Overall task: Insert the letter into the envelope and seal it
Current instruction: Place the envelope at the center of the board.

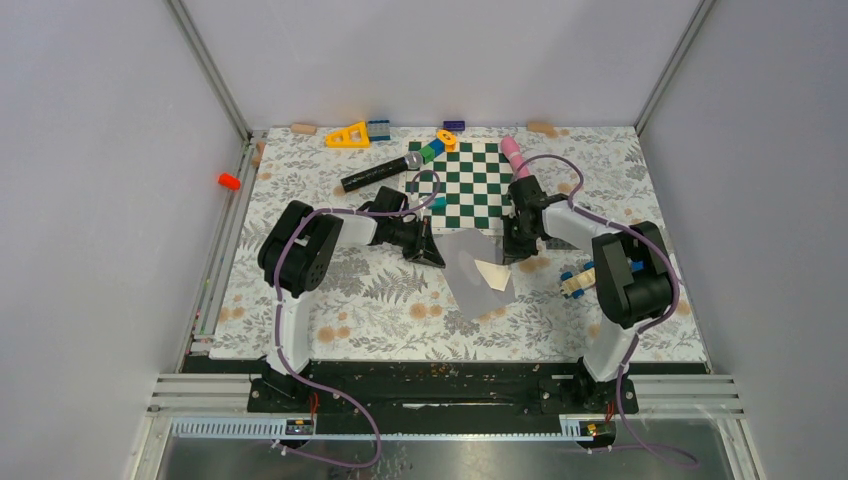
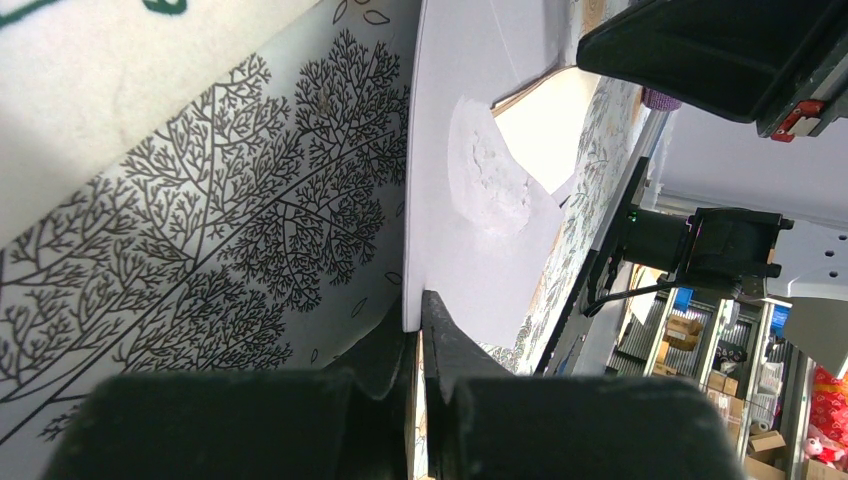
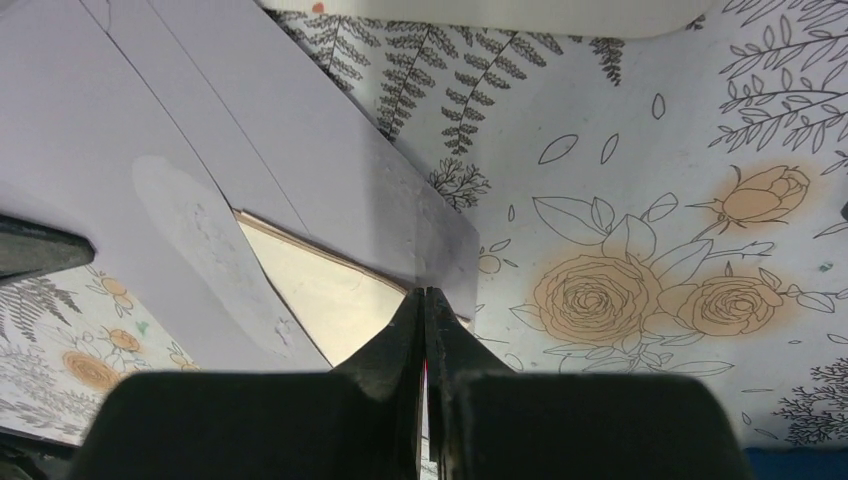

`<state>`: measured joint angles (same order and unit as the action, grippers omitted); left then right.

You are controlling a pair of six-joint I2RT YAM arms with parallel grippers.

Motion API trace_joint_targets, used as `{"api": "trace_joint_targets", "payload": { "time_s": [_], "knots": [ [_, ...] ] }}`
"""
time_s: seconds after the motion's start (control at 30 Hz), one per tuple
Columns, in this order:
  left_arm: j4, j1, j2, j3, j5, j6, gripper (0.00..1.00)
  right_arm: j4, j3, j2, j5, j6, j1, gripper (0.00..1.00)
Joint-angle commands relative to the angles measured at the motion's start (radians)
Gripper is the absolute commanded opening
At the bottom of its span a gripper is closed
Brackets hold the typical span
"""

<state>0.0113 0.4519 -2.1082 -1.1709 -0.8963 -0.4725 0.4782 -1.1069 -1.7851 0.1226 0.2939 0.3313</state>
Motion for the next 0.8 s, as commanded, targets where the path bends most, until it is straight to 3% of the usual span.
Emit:
{"api": "trace_joint_targets", "payload": {
  "time_s": [0.0, 0.27, 0.4, 0.43, 0.5, 0.57, 0.63, 0.77],
  "knots": [
    [0.030, 0.013, -0.026, 0.000, 0.051, 0.021, 0.00, -0.028, -0.054, -0.016, -0.035, 0.061, 0.008, 0.00],
    [0.030, 0.013, -0.025, 0.002, 0.049, 0.022, 0.00, -0.048, -0.066, -0.030, -0.068, 0.094, 0.008, 0.00],
    [0.030, 0.013, -0.022, 0.003, 0.048, 0.023, 0.00, -0.024, -0.101, -0.023, -0.008, 0.035, 0.006, 0.00],
    [0.030, 0.013, -0.021, 0.003, 0.047, 0.024, 0.00, -0.003, -0.118, -0.023, 0.011, 0.006, 0.007, 0.05],
    [0.030, 0.013, -0.022, 0.004, 0.046, 0.025, 0.00, 0.059, -0.161, -0.032, 0.048, -0.065, 0.006, 0.29],
    [0.030, 0.013, -0.025, 0.001, 0.045, 0.025, 0.00, 0.118, -0.202, -0.038, 0.067, -0.145, 0.005, 0.47],
    [0.030, 0.013, -0.025, 0.002, 0.044, 0.025, 0.00, 0.145, -0.203, -0.022, 0.091, -0.232, 0.006, 0.55],
    [0.030, 0.011, -0.020, 0.002, 0.044, 0.028, 0.00, 0.142, -0.150, 0.097, 0.117, -0.441, 0.008, 0.59]
  ]
}}
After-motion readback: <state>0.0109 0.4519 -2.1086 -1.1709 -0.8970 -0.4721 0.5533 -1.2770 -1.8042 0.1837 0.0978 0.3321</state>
